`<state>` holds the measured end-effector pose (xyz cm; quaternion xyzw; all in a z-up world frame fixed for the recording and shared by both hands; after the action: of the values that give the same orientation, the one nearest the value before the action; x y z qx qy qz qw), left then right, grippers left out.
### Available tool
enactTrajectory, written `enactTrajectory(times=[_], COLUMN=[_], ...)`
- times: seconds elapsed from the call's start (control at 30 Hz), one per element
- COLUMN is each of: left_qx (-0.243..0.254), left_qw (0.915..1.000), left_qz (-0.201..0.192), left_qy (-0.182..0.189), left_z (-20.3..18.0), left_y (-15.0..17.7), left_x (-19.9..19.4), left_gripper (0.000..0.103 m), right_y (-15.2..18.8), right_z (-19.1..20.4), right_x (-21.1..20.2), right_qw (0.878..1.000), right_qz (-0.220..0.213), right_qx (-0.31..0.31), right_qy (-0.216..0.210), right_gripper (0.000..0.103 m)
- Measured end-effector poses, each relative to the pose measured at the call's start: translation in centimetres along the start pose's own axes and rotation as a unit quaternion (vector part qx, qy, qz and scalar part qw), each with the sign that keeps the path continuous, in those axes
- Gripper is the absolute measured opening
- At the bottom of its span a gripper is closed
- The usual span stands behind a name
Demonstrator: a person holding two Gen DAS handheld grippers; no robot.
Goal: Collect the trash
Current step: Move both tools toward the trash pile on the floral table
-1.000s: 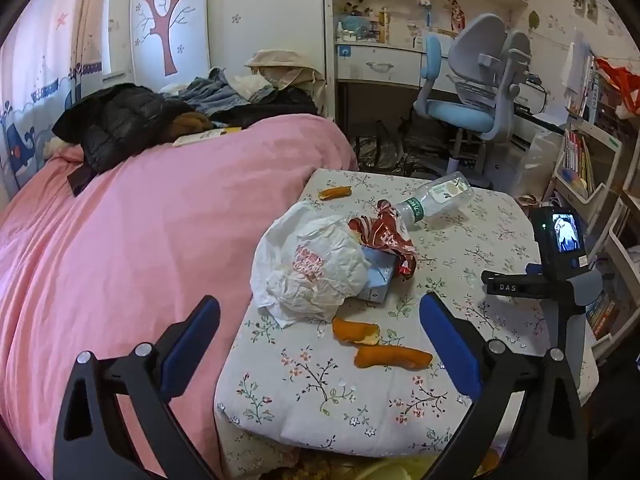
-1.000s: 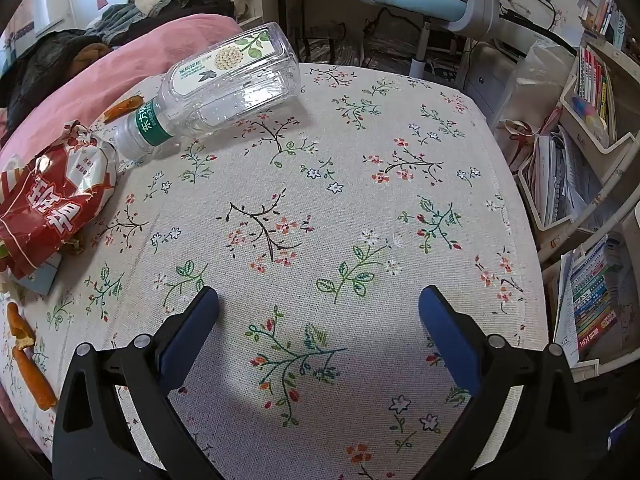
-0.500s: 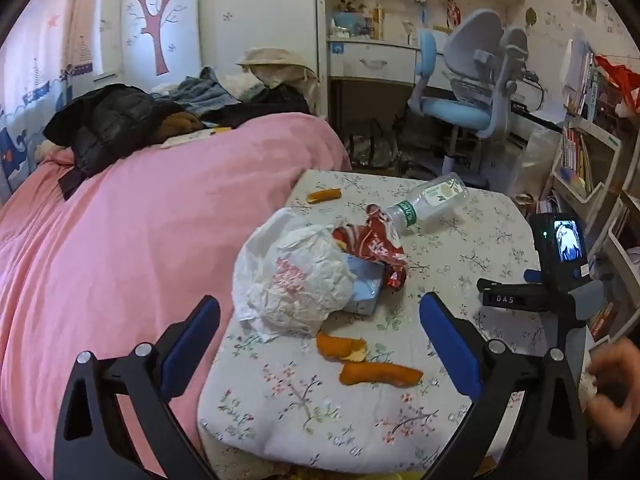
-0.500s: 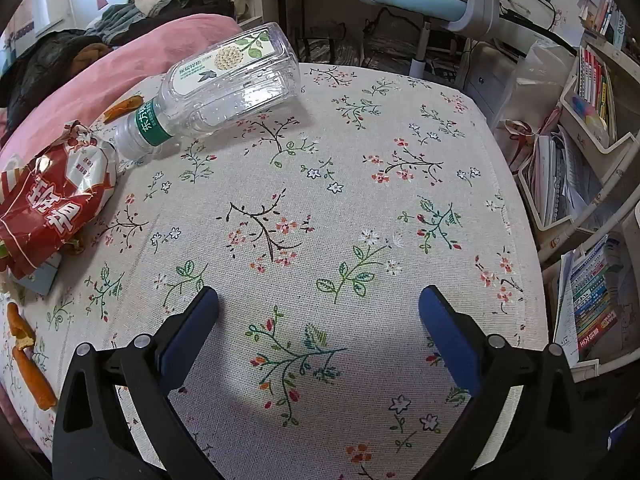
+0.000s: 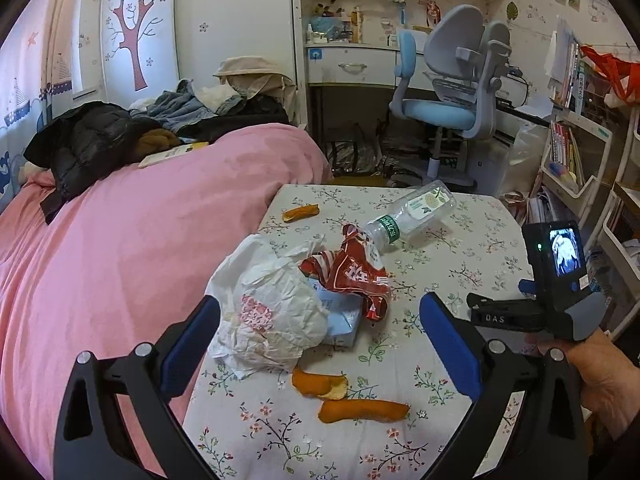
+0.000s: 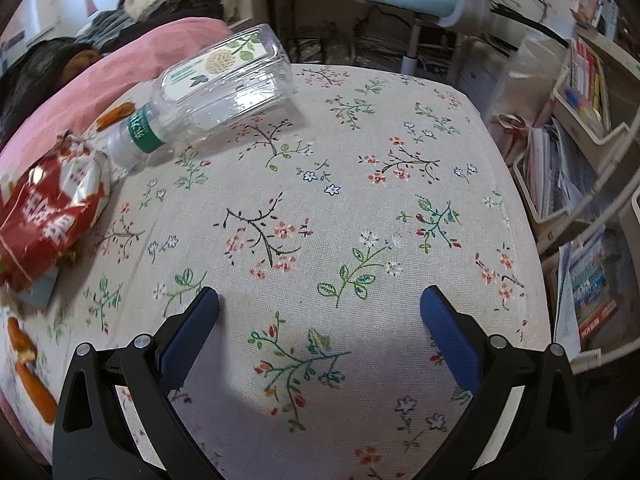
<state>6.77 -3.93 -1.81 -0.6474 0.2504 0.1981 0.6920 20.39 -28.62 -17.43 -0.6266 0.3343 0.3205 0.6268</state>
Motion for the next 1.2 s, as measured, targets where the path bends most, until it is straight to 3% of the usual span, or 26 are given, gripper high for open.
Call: enactTrajectory(times=[0.1,0.13,0.27,0.37,0.4,0.5,0.57,0.7,0.83,0.97,1.2], left_qx=[-0.007,-0.01,-0.02,-0.031,-0.036,-0.047,-0.052,-0.061,-0.064,-0.065,-0.076], left_qw=[0.9999,0.9999,0.9998,0.9994,0.9993,0.9988,0.9985,0.9981,0.9979,0.9976,0.9968], left_qz=[0.009,0.009,0.007,0.012,0.013,0.014,0.014,0.01,0.003,-0.007,-0.006], left_qy=[0.006,0.005,-0.001,0.0,0.001,-0.001,0.0,-0.002,-0.008,-0.019,-0.021], left_z=[0.1,0.1,0.4,0.7,0.9,1.1,1.3,1.6,1.9,2.3,2.7], left_y=[-0.2,-0.2,-0.2,-0.1,-0.1,0.0,0.1,0.1,0.2,0.3,0.2], left_x=[0.3,0.2,0.1,0.4,0.4,0.4,0.3,0.0,-0.4,-0.9,-0.5], left_gripper=[0.095,0.095,0.095,0.095,0.095,0.095,0.095,0.095,0.095,0.095,0.095], right_y=[-0.9,-0.9,-1.7,-1.2,-0.9,0.1,0.4,1.2,1.7,1.9,1.9], right_z=[0.4,0.6,1.0,1.7,1.9,3.0,3.5,4.3,4.3,4.1,5.9], right_x=[-0.7,-1.8,-9.1,-16.2,-17.2,-19.0,-19.9,-22.3,-23.1,-21.5,-21.3], right_qw=[0.999,0.999,0.994,0.973,0.969,0.969,0.967,0.957,0.953,0.961,0.96], right_qz=[0.033,0.022,-0.088,-0.211,-0.226,-0.216,-0.209,-0.247,-0.27,-0.243,-0.238], right_qx=[-0.005,-0.001,-0.003,-0.031,-0.045,-0.091,-0.109,-0.132,-0.115,-0.09,-0.105], right_qy=[-0.031,-0.046,-0.061,-0.091,-0.091,-0.077,-0.091,-0.081,-0.074,-0.096,-0.107], right_gripper=[0.097,0.097,0.097,0.097,0.097,0.097,0.097,0.097,0.097,0.097,0.097])
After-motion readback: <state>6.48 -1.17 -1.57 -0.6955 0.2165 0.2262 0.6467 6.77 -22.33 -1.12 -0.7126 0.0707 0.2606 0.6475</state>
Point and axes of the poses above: each gripper's, at about its wrist camera, not at the fingertips, and x roughly the way its jaws point, z to its left, y to its underside, the point moved 3 cm from there along x, roughly the way its jaws point
